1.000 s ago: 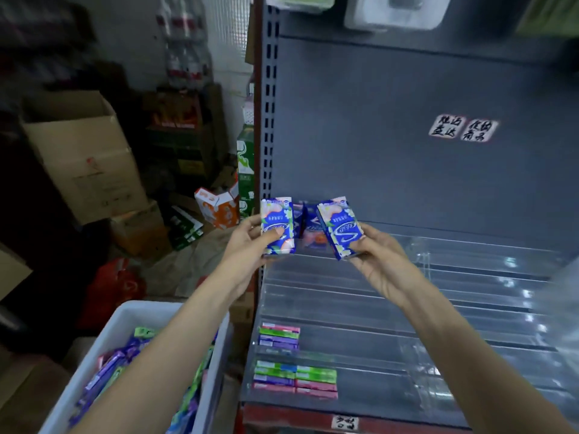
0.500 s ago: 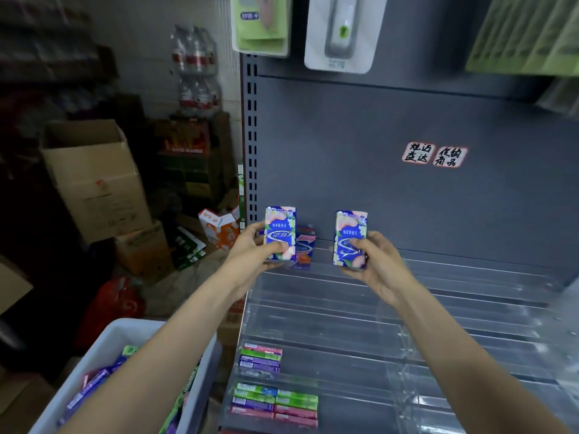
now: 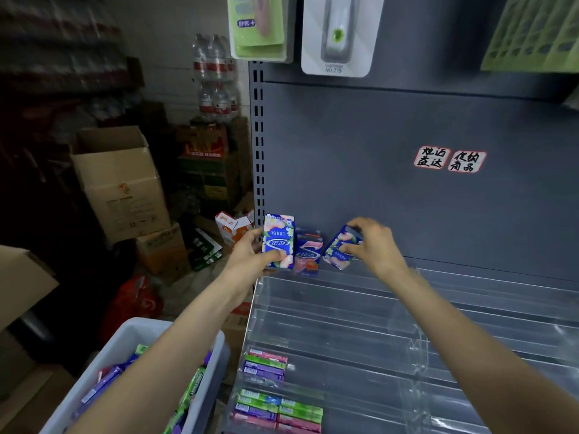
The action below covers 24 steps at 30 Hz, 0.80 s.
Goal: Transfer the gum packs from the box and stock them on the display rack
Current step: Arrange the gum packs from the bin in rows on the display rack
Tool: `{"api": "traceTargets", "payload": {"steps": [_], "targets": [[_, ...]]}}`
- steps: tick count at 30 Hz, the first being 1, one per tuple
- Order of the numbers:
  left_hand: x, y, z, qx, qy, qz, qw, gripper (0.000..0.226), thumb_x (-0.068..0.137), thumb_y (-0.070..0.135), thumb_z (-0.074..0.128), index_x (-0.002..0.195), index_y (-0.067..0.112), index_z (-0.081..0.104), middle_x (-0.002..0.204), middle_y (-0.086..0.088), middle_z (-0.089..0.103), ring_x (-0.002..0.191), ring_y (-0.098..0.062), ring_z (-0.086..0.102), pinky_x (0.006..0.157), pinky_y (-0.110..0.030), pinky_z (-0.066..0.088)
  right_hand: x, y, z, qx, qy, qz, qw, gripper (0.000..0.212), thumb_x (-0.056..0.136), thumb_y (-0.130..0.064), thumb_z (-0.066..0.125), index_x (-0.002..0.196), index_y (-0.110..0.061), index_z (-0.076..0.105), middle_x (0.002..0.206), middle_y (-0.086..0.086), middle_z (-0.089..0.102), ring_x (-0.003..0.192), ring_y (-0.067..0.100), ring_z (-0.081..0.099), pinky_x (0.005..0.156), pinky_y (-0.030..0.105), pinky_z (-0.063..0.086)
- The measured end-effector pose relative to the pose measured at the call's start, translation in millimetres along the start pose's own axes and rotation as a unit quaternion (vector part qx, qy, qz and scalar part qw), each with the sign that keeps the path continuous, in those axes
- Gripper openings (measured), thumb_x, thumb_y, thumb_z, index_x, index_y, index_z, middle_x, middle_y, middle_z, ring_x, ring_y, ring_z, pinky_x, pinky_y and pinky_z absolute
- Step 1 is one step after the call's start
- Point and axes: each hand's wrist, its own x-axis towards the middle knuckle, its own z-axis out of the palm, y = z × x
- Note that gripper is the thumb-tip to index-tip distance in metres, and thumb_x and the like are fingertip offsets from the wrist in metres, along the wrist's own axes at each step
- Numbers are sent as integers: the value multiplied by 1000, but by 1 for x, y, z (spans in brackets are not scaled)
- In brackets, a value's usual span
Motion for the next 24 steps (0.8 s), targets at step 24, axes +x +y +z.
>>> {"api": "traceTargets", "payload": {"steps": [24], "targets": [[13, -10, 7, 72, -65, 35, 995, 52, 80, 0, 70, 125, 19, 51, 110, -10, 66, 99, -19, 65, 83, -38, 55, -12, 16, 38, -24, 71, -65, 995, 53, 88, -8, 61, 138, -18, 46, 135, 9, 36, 125, 22, 35, 95, 34, 46]]}}
